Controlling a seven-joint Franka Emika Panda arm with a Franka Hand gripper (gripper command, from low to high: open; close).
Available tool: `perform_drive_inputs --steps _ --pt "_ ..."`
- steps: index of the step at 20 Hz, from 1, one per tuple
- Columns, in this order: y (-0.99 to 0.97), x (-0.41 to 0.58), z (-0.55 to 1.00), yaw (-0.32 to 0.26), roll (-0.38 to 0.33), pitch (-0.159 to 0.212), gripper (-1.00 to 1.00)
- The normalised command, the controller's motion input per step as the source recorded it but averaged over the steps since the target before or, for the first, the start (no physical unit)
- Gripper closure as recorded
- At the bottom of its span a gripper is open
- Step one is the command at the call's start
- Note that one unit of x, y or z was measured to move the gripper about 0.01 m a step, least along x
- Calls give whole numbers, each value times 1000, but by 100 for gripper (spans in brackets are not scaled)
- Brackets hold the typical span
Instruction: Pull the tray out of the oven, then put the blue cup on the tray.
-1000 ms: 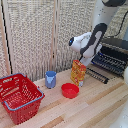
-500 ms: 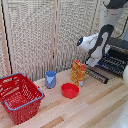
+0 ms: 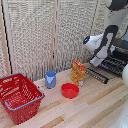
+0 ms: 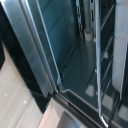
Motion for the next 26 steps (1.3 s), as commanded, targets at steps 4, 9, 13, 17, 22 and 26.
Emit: perform_drive_inputs --steps 4,9,13,17,22,26 --pt "-297 97 6 31 39 59 100" --pt "-215 63 74 -4 27 9 100" --pt "-83 44 45 -28 38 0 100" --pt "-103 15 0 -33 31 0 100" --pt "-28 0 -57 -3 1 0 100" --pt "258 0 -101 0 7 0 100"
